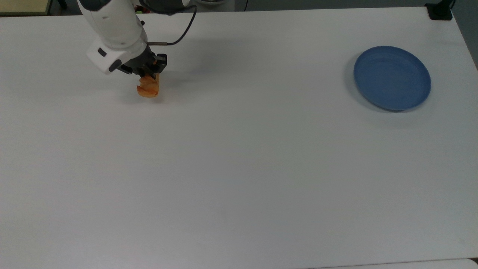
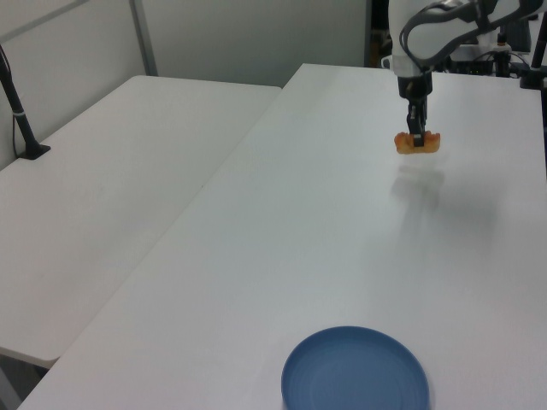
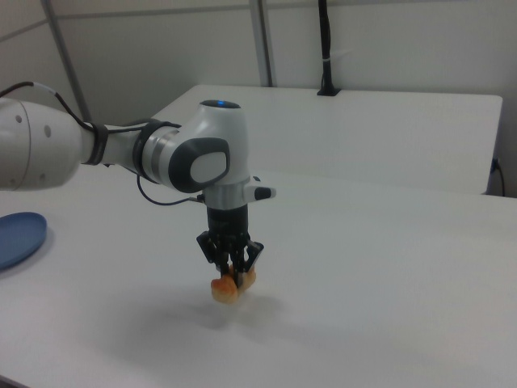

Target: Put the bread on the table

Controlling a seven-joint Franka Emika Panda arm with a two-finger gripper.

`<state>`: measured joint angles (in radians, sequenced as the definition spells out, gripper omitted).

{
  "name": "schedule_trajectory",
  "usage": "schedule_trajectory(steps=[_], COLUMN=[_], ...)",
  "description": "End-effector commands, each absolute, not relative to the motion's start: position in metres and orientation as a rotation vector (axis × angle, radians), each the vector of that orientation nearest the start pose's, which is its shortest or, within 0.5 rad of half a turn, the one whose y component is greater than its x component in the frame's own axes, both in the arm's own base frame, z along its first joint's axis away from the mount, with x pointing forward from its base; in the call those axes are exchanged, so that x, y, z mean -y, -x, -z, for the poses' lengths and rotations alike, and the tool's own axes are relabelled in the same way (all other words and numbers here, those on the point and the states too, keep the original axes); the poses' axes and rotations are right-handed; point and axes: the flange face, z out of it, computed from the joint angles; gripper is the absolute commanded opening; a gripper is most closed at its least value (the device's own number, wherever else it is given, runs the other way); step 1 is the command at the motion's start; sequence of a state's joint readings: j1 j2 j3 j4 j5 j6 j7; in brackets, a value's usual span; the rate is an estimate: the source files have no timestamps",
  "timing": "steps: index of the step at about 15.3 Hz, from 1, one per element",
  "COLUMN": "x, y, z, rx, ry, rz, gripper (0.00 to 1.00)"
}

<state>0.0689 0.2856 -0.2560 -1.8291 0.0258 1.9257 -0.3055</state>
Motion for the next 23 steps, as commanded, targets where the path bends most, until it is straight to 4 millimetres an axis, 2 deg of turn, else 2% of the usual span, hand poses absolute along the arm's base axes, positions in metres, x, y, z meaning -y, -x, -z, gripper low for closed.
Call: schedule_trajectory(steps=[1, 5, 9, 12, 16, 18, 21, 23], x=[0.093, 0.088, 0.086, 0.083, 0.084, 0.085, 0.100, 0.114], y=[-0.594, -0.596, -0.596, -0.594, -0.594, -0.597, -0.595, -0.589], z=[-0.356, -0.342, -0.329, -0.321, -0.322, -0.343, -0.418, -0.472], rx=[0.207, 0.221, 0.250, 0.262, 0.279, 0.274, 0.217, 0.069], ry=[3.145, 3.143, 3.157, 3.159, 3.171, 3.181, 3.202, 3.209], rz=[-0.298, -0.335, -0.381, -0.393, -0.403, -0.341, -0.129, 0.023], gripper=[0.33, 0.37, 0.45, 0.62, 1.00, 1.00, 1.00, 1.00])
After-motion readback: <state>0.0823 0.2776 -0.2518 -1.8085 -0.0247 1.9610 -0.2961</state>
